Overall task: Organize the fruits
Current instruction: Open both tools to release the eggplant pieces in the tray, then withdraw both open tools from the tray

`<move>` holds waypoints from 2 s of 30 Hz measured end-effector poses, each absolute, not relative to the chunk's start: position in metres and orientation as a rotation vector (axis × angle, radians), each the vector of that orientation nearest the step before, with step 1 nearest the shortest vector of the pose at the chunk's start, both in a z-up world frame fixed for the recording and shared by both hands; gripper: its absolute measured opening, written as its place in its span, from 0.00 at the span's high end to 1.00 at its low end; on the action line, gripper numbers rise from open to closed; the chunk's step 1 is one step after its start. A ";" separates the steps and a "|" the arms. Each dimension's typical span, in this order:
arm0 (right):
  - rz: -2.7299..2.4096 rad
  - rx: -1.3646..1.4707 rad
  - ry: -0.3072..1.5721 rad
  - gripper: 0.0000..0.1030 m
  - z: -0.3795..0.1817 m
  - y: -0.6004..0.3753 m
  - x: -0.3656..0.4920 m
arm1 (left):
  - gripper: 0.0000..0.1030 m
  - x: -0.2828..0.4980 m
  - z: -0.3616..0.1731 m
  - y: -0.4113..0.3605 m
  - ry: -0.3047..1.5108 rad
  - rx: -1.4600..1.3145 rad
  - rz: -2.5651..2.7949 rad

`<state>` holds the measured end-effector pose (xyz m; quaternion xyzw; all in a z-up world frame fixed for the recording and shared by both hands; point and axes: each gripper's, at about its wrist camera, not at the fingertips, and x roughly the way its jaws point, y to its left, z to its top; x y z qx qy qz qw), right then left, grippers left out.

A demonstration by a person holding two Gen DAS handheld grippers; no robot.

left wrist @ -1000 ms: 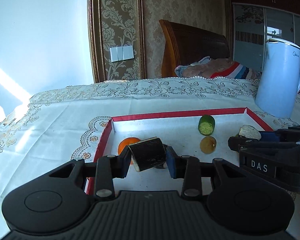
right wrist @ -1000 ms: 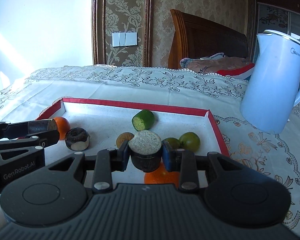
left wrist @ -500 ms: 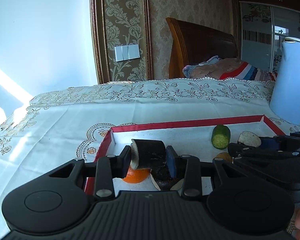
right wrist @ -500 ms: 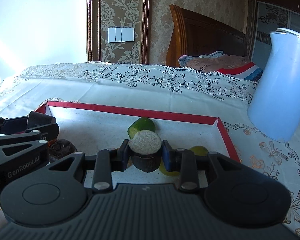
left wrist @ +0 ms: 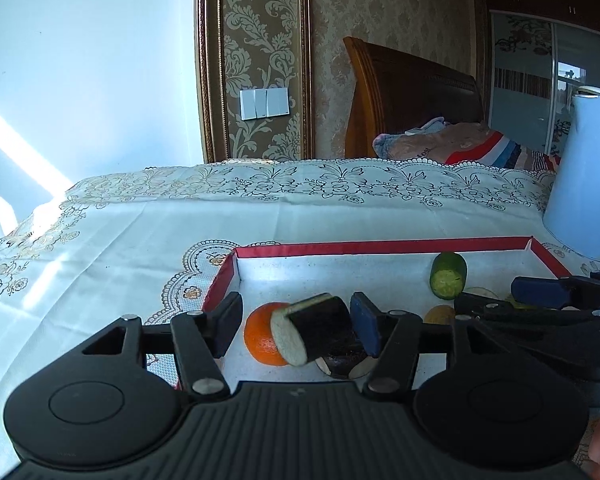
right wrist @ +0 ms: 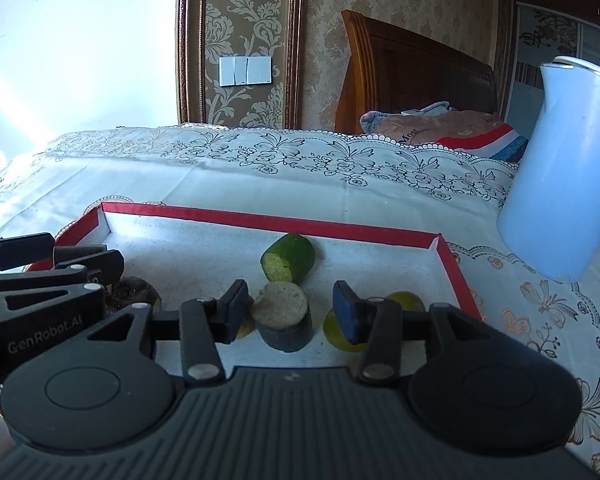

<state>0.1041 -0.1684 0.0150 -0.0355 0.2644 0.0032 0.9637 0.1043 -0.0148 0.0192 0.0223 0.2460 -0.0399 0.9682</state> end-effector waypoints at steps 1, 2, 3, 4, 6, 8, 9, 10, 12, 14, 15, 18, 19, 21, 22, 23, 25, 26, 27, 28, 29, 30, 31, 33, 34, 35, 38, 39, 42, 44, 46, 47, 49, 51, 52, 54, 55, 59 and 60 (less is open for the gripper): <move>0.006 -0.078 0.533 0.54 0.015 -0.167 0.103 | 0.43 0.104 0.020 -0.013 0.497 0.037 -0.082; 0.005 -0.085 0.529 0.52 0.015 -0.166 0.101 | 0.43 0.103 0.020 -0.012 0.497 0.033 -0.080; 0.004 -0.087 0.527 0.49 0.015 -0.165 0.099 | 0.42 0.102 0.020 -0.011 0.497 0.029 -0.078; 0.004 -0.087 0.527 0.47 0.015 -0.165 0.098 | 0.42 0.101 0.020 -0.010 0.496 0.024 -0.077; 0.006 -0.077 0.530 0.46 0.016 -0.166 0.096 | 0.42 0.099 0.021 -0.008 0.493 0.021 -0.072; 0.010 -0.065 0.532 0.43 0.017 -0.167 0.093 | 0.42 0.095 0.022 -0.007 0.487 0.026 -0.063; 0.008 -0.062 0.530 0.40 0.017 -0.168 0.092 | 0.42 0.094 0.022 -0.007 0.485 0.028 -0.061; 0.004 -0.060 0.528 0.37 0.018 -0.168 0.090 | 0.42 0.092 0.022 -0.007 0.482 0.030 -0.063; 0.000 -0.053 0.522 0.37 0.019 -0.170 0.087 | 0.42 0.089 0.022 -0.008 0.476 0.038 -0.062; -0.001 -0.047 0.521 0.36 0.020 -0.172 0.084 | 0.42 0.084 0.023 -0.008 0.470 0.043 -0.062; -0.003 -0.043 0.523 0.33 0.020 -0.172 0.082 | 0.42 0.082 0.023 -0.008 0.468 0.042 -0.063; -0.006 -0.037 0.538 0.31 0.020 -0.172 0.079 | 0.42 0.075 0.023 -0.006 0.465 0.035 -0.063; -0.004 -0.036 0.541 0.31 0.019 -0.172 0.077 | 0.42 0.071 0.022 -0.005 0.468 0.032 -0.067; 0.001 -0.040 0.543 0.31 0.019 -0.171 0.074 | 0.42 0.067 0.021 -0.004 0.473 0.032 -0.074; 0.004 -0.041 0.542 0.30 0.018 -0.170 0.072 | 0.42 0.064 0.020 -0.004 0.476 0.033 -0.074; 0.005 -0.039 0.541 0.30 0.018 -0.170 0.070 | 0.42 0.062 0.020 -0.004 0.476 0.033 -0.077; 0.012 -0.030 0.544 0.29 0.019 -0.170 0.066 | 0.42 0.058 0.020 -0.003 0.474 0.030 -0.082; 0.016 -0.022 0.543 0.29 0.019 -0.171 0.062 | 0.42 0.056 0.020 -0.002 0.473 0.025 -0.087; 0.018 -0.017 0.543 0.29 0.019 -0.171 0.059 | 0.42 0.054 0.019 -0.002 0.473 0.023 -0.088; 0.021 -0.015 0.542 0.29 0.019 -0.171 0.056 | 0.42 0.052 0.019 -0.002 0.472 0.023 -0.088; 0.024 -0.014 0.541 0.28 0.019 -0.170 0.053 | 0.42 0.051 0.019 -0.001 0.471 0.025 -0.089; 0.025 -0.012 0.540 0.27 0.019 -0.170 0.050 | 0.42 0.050 0.019 -0.001 0.473 0.026 -0.088; 0.024 -0.010 0.539 0.27 0.018 -0.170 0.047 | 0.42 0.049 0.019 -0.001 0.475 0.023 -0.087; 0.032 -0.006 0.540 0.27 0.017 -0.170 0.043 | 0.42 0.047 0.018 0.001 0.478 0.016 -0.093; 0.034 -0.004 0.539 0.27 0.017 -0.169 0.041 | 0.42 0.046 0.018 0.001 0.479 0.012 -0.093; 0.035 -0.004 0.539 0.27 0.017 -0.169 0.038 | 0.42 0.044 0.018 0.002 0.479 0.008 -0.094; 0.036 -0.004 0.540 0.26 0.016 -0.169 0.034 | 0.42 0.039 0.018 0.005 0.482 0.002 -0.099; 0.039 -0.002 0.540 0.25 0.015 -0.170 0.030 | 0.42 0.037 0.018 0.005 0.481 0.004 -0.099; 0.042 0.009 0.543 0.25 0.012 -0.171 0.021 | 0.42 0.030 0.018 0.005 0.472 0.016 -0.097; 0.047 0.009 0.545 0.24 0.010 -0.172 0.015 | 0.42 0.024 0.016 0.005 0.470 0.024 -0.098; 0.045 0.005 0.533 0.22 0.008 -0.172 0.008 | 0.42 0.020 0.015 0.006 0.470 0.024 -0.100; 0.035 -0.005 0.522 0.22 0.008 -0.171 0.005 | 0.42 0.018 0.014 0.006 0.472 0.024 -0.104; 0.029 0.002 0.510 0.19 0.009 -0.171 -0.002 | 0.42 0.013 0.013 0.008 0.476 0.019 -0.115; 0.041 0.021 0.513 0.19 0.008 -0.173 -0.005 | 0.42 0.012 0.013 0.008 0.475 0.020 -0.114; 0.035 0.017 0.509 0.19 0.008 -0.173 -0.007 | 0.42 0.010 0.012 0.007 0.476 0.022 -0.115; 0.016 -0.007 0.502 0.18 0.006 -0.171 -0.010 | 0.42 0.009 0.011 0.006 0.479 0.027 -0.118; 0.011 -0.013 0.502 0.18 0.005 -0.171 -0.011 | 0.42 0.009 0.011 0.006 0.477 0.032 -0.114; 0.022 0.002 0.518 0.18 0.002 -0.173 -0.012 | 0.42 0.006 0.009 0.003 0.471 0.056 -0.101; 0.021 0.003 0.521 0.17 0.001 -0.173 -0.012 | 0.42 0.006 0.009 0.003 0.473 0.054 -0.102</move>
